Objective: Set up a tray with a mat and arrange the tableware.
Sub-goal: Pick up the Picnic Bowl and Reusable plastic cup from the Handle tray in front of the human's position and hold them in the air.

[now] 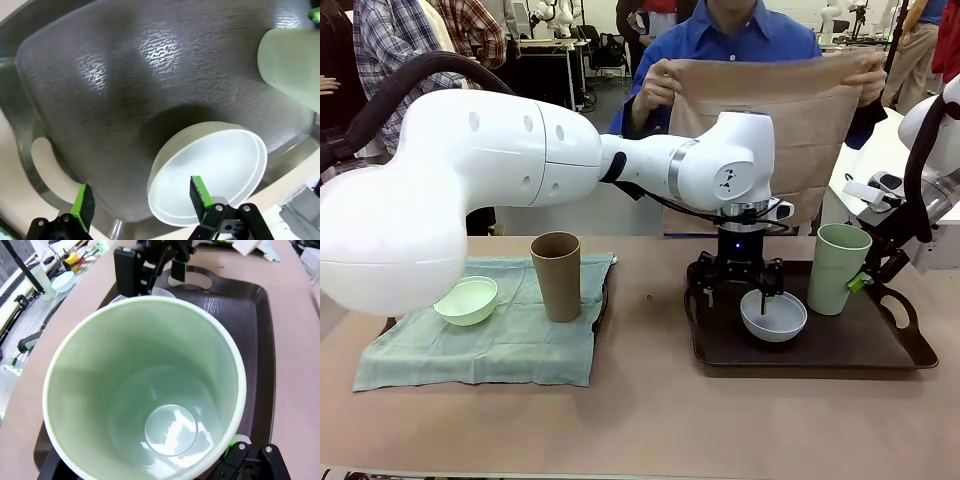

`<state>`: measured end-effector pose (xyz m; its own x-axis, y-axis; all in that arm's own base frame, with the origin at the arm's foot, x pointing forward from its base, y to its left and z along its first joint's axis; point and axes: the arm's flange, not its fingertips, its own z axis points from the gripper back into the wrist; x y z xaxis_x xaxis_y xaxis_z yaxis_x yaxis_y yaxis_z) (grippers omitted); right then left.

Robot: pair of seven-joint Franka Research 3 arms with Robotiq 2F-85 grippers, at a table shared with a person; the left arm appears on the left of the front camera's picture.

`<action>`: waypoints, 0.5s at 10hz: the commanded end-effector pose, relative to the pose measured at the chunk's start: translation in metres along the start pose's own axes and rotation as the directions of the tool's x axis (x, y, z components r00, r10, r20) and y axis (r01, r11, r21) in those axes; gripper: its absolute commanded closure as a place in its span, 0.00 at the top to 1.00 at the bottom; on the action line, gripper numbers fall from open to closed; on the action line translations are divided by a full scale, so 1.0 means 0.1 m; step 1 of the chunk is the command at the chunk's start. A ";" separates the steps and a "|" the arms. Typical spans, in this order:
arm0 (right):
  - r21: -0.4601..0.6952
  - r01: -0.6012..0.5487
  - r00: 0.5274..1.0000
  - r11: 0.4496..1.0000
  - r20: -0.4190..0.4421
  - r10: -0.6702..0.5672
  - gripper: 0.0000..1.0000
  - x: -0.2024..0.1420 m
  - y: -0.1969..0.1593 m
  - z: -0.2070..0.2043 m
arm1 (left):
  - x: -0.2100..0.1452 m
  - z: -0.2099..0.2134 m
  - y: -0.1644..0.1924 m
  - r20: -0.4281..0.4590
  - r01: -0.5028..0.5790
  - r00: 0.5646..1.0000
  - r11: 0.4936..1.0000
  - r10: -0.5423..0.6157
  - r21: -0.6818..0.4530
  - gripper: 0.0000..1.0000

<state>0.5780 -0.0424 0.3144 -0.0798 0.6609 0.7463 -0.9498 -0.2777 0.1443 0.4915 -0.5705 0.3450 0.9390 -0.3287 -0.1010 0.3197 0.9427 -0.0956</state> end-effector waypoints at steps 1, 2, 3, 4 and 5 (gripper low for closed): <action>0.024 -0.055 0.997 0.998 0.055 0.054 1.00 0.02 -0.07 -0.03 | 0.13 0.00 -0.05 0.022 0.059 0.998 0.998 -0.059 0.002 0.92; 0.043 -0.068 0.995 0.997 0.081 0.065 1.00 0.02 -0.09 -0.06 | 0.15 -0.02 -0.05 0.008 0.058 0.998 0.998 -0.058 -0.003 0.92; 0.052 -0.074 0.993 0.996 0.091 0.069 1.00 0.02 -0.11 -0.08 | 0.16 -0.02 -0.04 0.000 0.061 0.998 0.998 -0.061 -0.002 0.86; 0.049 -0.080 0.993 0.996 0.096 0.075 1.00 0.00 -0.12 -0.09 | 0.16 -0.01 -0.04 0.001 0.093 0.996 0.996 -0.093 -0.017 0.83; 0.053 -0.081 0.993 0.995 0.088 0.076 0.42 -0.01 -0.13 -0.10 | 0.17 -0.01 -0.03 -0.001 0.097 0.995 0.995 -0.097 -0.027 0.38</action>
<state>0.5809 -0.0321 0.3072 -0.1061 0.5966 0.7955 -0.9248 -0.3532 0.1415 0.4982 -0.5729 0.3371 0.9164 -0.3898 -0.0913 0.3800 0.9187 -0.1079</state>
